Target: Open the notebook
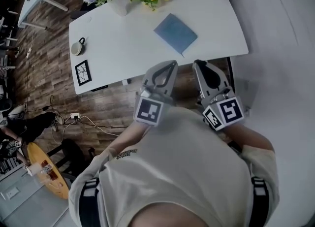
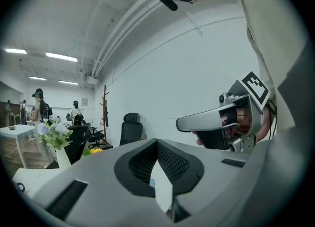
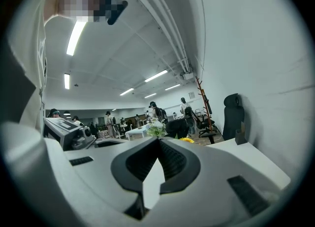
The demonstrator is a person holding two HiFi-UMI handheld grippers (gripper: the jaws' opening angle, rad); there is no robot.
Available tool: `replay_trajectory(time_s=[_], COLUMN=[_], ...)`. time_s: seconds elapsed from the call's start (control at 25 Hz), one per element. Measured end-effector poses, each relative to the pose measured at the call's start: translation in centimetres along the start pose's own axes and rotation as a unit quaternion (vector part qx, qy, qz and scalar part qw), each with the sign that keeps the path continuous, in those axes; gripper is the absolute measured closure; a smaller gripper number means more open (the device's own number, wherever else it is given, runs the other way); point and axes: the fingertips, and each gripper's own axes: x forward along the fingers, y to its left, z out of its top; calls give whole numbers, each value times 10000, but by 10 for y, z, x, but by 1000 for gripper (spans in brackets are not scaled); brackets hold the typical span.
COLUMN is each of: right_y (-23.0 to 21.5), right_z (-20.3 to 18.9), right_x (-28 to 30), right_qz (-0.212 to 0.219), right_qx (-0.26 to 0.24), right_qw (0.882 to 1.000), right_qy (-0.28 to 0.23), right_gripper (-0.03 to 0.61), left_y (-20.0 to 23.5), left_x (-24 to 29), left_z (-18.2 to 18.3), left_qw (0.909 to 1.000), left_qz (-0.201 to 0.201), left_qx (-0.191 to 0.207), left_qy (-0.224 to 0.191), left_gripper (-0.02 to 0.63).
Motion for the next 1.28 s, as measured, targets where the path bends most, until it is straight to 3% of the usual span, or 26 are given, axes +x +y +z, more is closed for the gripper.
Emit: replay_trajectory(time_s=[0.44, 0.76, 1.28], right_y=[-20, -24, -42], right_z=[13, 22, 28], right_x=[87, 130, 147], right_qz=[-244, -337, -164], right_qx=[-53, -190, -207], right_qw=[9997, 9992, 9995], right_qy=[67, 29, 144], right_gripper=[574, 575, 574], left_y=[76, 113, 126], left_x=[41, 59, 83], left_z=[-6, 1, 7], left_qw=[9995, 9988, 9994], left_qz=[-302, -467, -305], left_qx=[-9, 57, -20], left_qy=[64, -122, -159], left_gripper=[601, 601, 601])
